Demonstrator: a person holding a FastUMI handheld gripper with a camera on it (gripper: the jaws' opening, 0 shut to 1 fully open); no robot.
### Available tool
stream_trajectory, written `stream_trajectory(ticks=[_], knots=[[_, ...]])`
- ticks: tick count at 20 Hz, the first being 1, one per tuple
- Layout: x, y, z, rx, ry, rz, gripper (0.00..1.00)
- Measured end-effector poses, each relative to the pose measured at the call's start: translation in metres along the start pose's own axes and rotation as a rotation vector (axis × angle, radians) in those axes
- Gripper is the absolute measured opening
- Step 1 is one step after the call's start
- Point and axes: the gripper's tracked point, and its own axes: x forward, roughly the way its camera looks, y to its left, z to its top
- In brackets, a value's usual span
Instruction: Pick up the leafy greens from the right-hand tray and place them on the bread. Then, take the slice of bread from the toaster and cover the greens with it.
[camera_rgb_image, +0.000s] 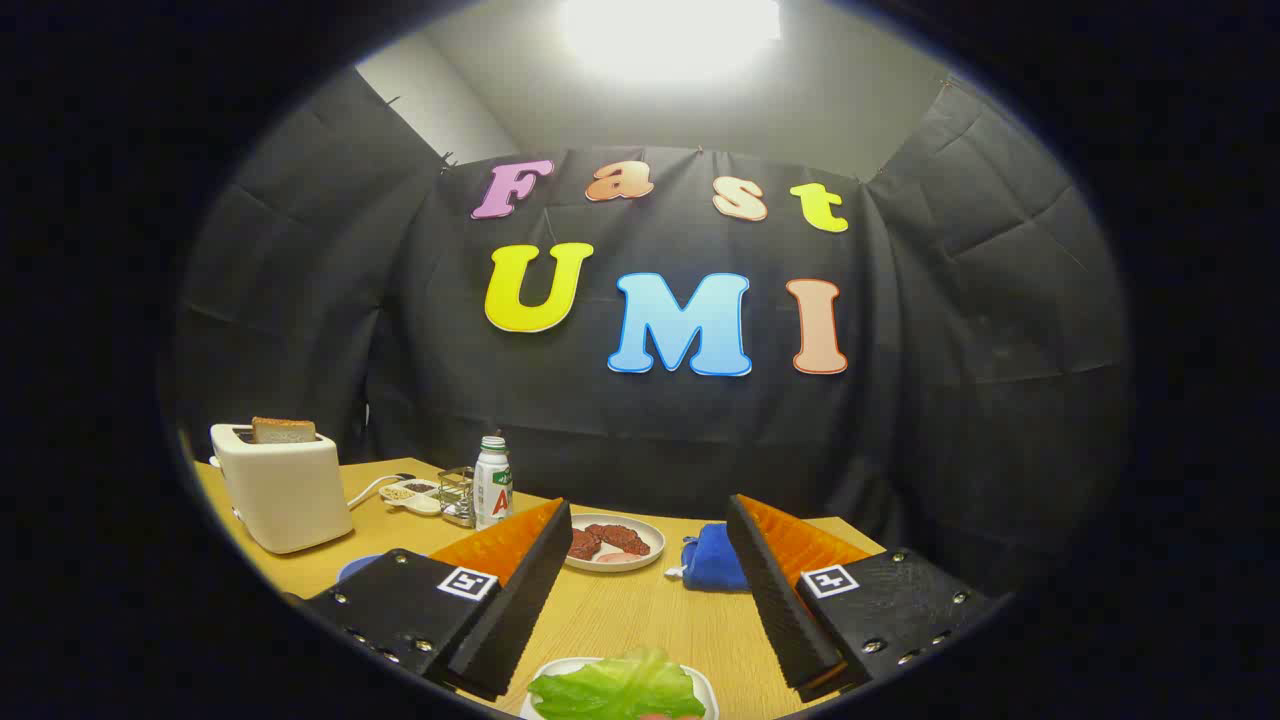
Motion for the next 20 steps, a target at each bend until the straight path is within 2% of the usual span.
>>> stream_trajectory(ticks=[15,17,20], knots=[[-0.014,-0.016,-0.010,-0.032,0.032,-0.003,0.95],[-0.013,-0.014,-0.021,-0.034,0.069,0.005,0.95],[-0.012,-0.008,-0.066,-0.057,0.238,0.050,0.95]])
